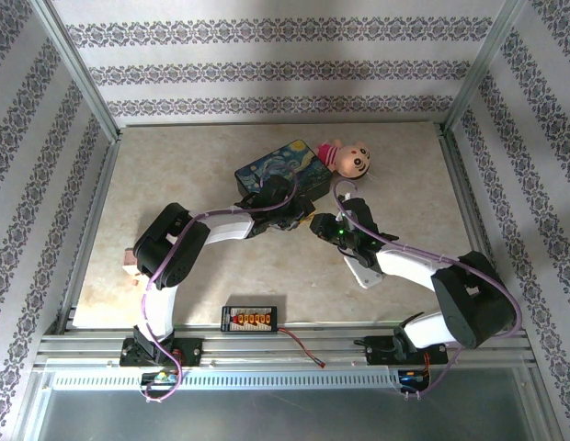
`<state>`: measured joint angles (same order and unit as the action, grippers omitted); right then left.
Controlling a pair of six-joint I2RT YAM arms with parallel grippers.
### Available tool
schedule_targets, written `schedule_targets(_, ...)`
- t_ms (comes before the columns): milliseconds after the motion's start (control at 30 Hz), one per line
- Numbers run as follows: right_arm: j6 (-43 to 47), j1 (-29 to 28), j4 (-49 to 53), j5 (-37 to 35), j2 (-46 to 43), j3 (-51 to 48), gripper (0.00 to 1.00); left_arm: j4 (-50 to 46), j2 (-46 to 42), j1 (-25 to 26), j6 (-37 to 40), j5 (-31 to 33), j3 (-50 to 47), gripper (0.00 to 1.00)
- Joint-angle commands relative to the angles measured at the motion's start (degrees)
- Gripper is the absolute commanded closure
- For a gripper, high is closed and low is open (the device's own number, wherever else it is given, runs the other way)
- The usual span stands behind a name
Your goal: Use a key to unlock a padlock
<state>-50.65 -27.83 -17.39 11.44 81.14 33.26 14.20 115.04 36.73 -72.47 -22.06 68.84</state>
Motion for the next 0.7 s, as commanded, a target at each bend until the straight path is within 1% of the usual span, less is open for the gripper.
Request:
schedule_targets(0, 0.2, 0.59, -1.74, 0.4, 0.93, 1.37, 0.76, -6.2, 3.33, 1.15, -5.23, -7.56, -2.83, 0.93)
schedule_targets(200, -0.79, 0.59, -4.69, 1.27, 3.21, 1.37, 0.78, -6.28, 3.43, 1.15, -5.05, -7.86, -2.66, 0.93)
schedule_targets(467, -2.48, 0.89, -11.08, 1.39, 6.09, 1.2, 0.96, -6.19, 3.52, 1.41, -4.72, -8.58, -2.53, 0.93)
schedule_targets(667, -3.53, 1.29, -14.87, 1.14, 9.08, 1.63, 1.0, -6.84, 3.65, 2.12, -4.17, -9.43, -1.6, 0.93)
